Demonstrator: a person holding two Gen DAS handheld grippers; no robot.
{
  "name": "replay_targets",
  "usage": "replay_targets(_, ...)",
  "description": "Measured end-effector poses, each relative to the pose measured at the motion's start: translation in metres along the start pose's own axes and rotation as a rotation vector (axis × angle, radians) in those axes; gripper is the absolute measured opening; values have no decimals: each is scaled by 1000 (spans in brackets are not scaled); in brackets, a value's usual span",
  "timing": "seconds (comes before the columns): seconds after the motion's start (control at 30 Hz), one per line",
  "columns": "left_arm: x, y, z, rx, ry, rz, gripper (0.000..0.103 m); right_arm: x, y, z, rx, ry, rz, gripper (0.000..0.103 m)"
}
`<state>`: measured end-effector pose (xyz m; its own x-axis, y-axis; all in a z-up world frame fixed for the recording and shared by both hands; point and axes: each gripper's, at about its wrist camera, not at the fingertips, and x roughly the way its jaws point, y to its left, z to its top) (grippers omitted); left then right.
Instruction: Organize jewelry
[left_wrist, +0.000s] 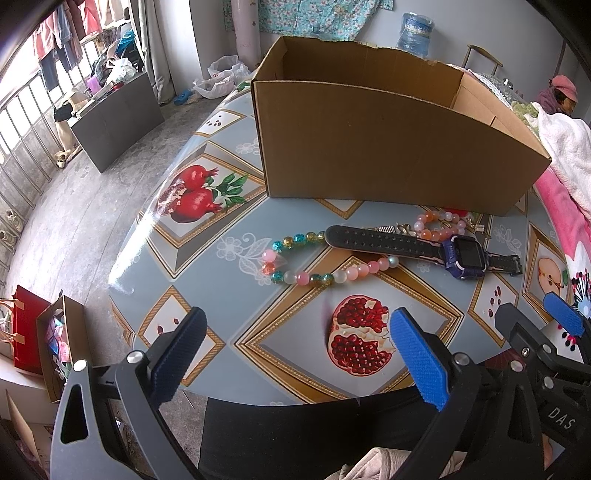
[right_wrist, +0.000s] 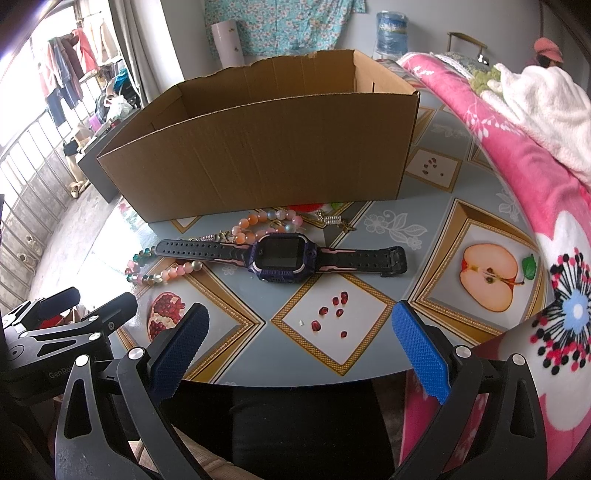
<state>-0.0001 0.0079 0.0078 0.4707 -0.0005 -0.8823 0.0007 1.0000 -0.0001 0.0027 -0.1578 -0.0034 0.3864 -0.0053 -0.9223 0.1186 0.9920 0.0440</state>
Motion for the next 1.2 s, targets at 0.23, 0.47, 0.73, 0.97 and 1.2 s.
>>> replay_targets(0.23,-2,1,1,0,-8,5,98,0,-1,0,0,-3,0,95)
replay_targets(0.47,-2,1,1,0,-9,6,98,-1,0,1,-1,-4,0,95)
replay_targets(0.73,-2,1,1,0,-8,6,98,-1,-1,1,-1,-4,0,95)
replay_targets(0.97,0,1,0,-2,-3,6,98,-1,-2,0,0,-3,1,95)
replay_targets(1.2,6,0,0,-4,15,6,98,0,-1,3,6,5,4,95)
